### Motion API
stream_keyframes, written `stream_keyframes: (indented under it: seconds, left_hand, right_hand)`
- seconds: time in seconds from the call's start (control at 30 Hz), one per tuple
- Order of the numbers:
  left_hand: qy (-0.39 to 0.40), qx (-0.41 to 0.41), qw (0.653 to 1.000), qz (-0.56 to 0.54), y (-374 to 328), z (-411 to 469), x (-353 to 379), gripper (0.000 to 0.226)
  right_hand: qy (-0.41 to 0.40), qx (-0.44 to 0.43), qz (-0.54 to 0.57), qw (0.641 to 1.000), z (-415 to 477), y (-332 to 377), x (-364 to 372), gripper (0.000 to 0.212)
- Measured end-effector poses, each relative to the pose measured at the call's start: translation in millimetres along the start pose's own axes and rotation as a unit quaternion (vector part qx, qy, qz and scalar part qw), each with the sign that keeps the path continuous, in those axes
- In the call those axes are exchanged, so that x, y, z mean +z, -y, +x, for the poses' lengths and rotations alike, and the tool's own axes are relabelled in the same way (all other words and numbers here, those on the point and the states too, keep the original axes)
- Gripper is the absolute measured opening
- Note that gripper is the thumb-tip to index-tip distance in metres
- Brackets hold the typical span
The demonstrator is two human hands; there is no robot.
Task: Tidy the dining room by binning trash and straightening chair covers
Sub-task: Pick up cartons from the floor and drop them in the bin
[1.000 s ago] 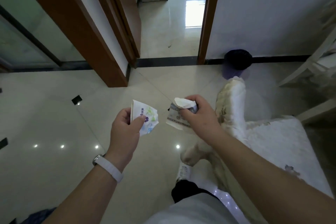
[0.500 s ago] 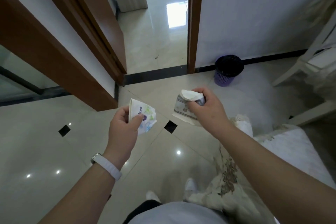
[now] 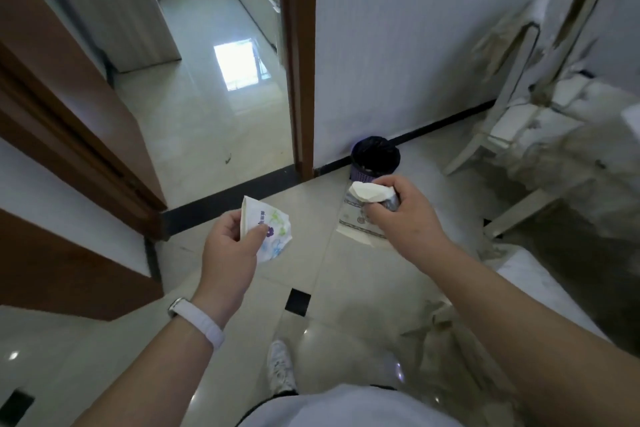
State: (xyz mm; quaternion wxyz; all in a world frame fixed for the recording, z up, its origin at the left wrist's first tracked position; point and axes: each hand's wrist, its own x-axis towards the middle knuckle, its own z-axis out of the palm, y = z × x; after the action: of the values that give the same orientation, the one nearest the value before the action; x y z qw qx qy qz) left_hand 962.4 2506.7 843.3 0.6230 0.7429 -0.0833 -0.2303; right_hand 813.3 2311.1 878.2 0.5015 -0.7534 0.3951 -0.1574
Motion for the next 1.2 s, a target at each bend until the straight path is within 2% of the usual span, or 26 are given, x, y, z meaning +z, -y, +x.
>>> stream_keyframes:
  seconds: [0.2,0.47,0.63,0.8,1.1,1.2]
  left_hand:
    - [0.080,0.017,0.996,-0.025,-36.7,81.1,9.6,0.017]
    - [0.182,0.006,0.983,0.003,-51.1,145.9,68.2,0.017]
    - [0.192,0.007,0.981,0.030,-59.6,191.6,116.9,0.019]
    - [0.160,0.002,0.985,0.068,-74.5,252.4,170.9,0.017]
    - [0.169,0.044,0.976,0.126,-123.3,323.7,294.9,0.015]
    - [0.177,0.034,0.976,0.126,-130.7,338.7,323.0,0.016]
  right_hand:
    - [-0.072,-0.008,0.023,0.997,38.2,32.3,29.2,0.022]
    - [-0.156,0.078,0.060,0.983,81.6,20.5,1.3,0.024]
    - [-0.174,0.103,0.093,0.975,138.2,-7.7,-12.3,0.024]
    - [-0.170,0.126,0.119,0.970,220.9,-27.2,-32.8,0.023]
    - [-0.178,0.136,0.110,0.968,345.0,-48.0,-123.0,0.024]
    - [-0.191,0.137,0.115,0.965,368.8,-50.8,-143.4,0.024]
